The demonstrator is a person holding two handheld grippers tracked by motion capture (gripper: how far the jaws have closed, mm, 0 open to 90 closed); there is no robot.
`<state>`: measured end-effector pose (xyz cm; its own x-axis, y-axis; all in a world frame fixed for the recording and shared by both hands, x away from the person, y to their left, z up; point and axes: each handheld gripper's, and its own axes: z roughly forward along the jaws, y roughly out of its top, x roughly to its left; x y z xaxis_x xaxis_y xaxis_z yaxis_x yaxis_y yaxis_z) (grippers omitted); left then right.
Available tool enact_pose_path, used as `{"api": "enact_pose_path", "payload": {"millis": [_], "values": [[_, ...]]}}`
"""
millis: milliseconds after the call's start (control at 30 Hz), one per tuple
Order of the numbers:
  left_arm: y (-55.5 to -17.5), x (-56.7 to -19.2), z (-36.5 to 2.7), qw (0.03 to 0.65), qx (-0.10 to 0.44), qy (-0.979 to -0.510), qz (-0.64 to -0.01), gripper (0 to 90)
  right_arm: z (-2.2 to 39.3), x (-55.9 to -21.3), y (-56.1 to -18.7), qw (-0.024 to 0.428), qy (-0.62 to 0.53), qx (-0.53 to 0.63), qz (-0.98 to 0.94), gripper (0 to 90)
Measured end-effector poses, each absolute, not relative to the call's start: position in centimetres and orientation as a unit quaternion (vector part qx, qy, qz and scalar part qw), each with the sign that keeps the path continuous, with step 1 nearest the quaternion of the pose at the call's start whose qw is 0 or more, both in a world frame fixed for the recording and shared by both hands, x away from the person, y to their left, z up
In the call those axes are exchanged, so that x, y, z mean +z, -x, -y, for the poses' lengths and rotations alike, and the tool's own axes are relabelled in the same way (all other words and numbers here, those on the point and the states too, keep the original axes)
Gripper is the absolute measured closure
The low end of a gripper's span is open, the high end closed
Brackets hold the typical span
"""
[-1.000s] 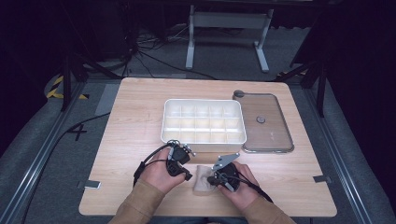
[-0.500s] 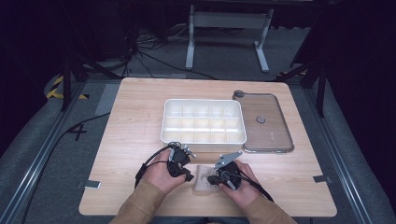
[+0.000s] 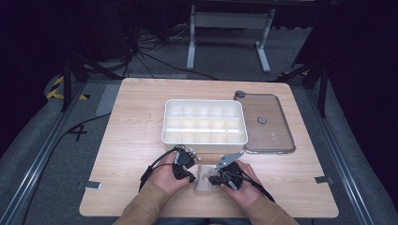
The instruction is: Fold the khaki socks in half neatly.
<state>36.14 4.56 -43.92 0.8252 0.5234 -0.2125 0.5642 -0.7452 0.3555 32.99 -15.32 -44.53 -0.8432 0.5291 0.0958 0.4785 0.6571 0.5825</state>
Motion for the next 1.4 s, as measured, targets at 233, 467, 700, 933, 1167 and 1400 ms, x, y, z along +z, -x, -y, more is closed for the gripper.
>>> {"api": "enact_pose_path", "payload": {"millis": [233,467,700,933,1167,1400], "values": [[-36.1,-44.1,-4.2,0.215,-0.055,-0.932,-0.287,84.8,15.4,-44.6,-33.0,0.043,-0.275,0.310,-0.909,89.6],[-36.0,-44.2,-4.0,0.221,-0.061,-0.932,-0.281,85.9,15.4,-44.6,-33.0,0.042,-0.278,0.311,-0.908,89.6],[-35.8,-44.1,-3.6,0.230,-0.056,-0.934,-0.269,86.8,15.4,-44.6,-32.9,0.042,-0.279,0.313,-0.907,89.5],[-35.6,-43.7,-3.4,0.241,-0.055,-0.933,-0.262,87.0,15.6,-44.7,-33.0,0.039,-0.279,0.318,-0.905,89.5],[-35.3,-43.1,-3.1,0.260,-0.051,-0.932,-0.248,87.5,15.6,-44.7,-32.9,0.039,-0.280,0.320,-0.904,89.4],[-35.0,-42.8,-2.2,0.269,-0.038,-0.933,-0.235,88.8,15.4,-44.6,-32.7,0.048,-0.276,0.315,-0.907,89.2]]}}
